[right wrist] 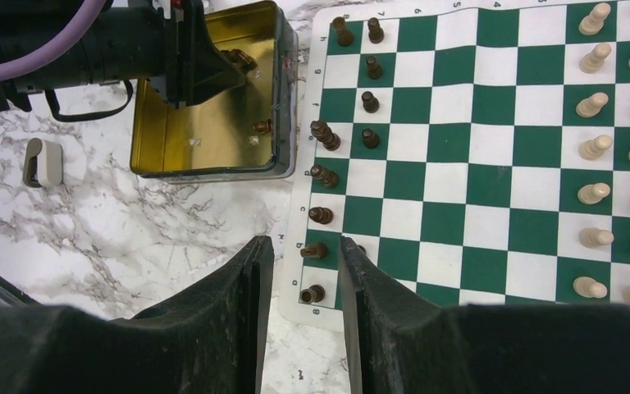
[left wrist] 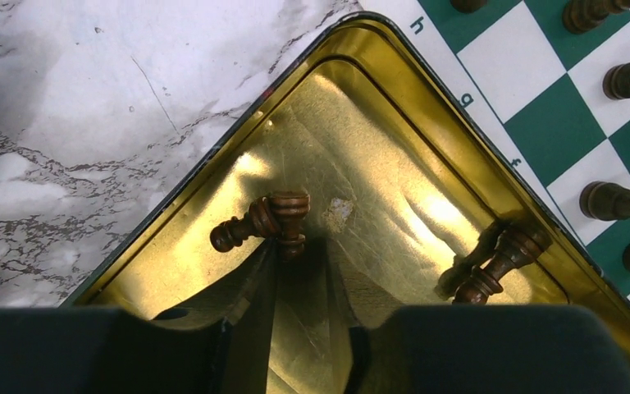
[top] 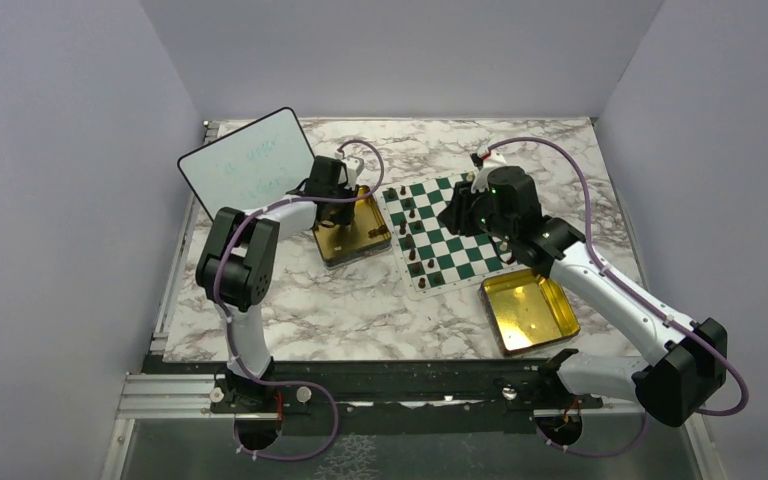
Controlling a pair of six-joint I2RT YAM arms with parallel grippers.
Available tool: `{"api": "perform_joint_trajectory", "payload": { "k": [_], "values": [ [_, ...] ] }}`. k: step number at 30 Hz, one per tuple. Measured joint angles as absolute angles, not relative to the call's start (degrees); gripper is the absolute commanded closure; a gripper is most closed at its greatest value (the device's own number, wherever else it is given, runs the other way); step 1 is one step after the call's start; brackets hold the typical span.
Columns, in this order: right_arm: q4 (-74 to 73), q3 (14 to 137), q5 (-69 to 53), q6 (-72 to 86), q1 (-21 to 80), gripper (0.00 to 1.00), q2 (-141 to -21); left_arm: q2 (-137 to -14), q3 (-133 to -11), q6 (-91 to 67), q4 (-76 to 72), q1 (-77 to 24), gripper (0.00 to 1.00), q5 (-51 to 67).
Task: Set up the chess pieces on the board
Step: Pick up the chess piece from the storage box.
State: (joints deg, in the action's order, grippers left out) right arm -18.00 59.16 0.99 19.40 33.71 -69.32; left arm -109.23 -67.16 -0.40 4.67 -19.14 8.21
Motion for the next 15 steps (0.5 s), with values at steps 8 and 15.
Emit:
{"api": "perform_joint_trajectory", "payload": {
  "k": [8,15],
  "values": [
    [-17.5,58.6,1.0,19.4,33.7,0.60,-69.3,-110.2,-69.3,-0.4,6.8,-19.1,1.00,8.3],
    [-16.4,56.9,0.3,19.7,33.7,0.59,-69.3,-108.7,-70.4,-1.6,11.9,-19.1,1.00,9.0]
  ]
}}
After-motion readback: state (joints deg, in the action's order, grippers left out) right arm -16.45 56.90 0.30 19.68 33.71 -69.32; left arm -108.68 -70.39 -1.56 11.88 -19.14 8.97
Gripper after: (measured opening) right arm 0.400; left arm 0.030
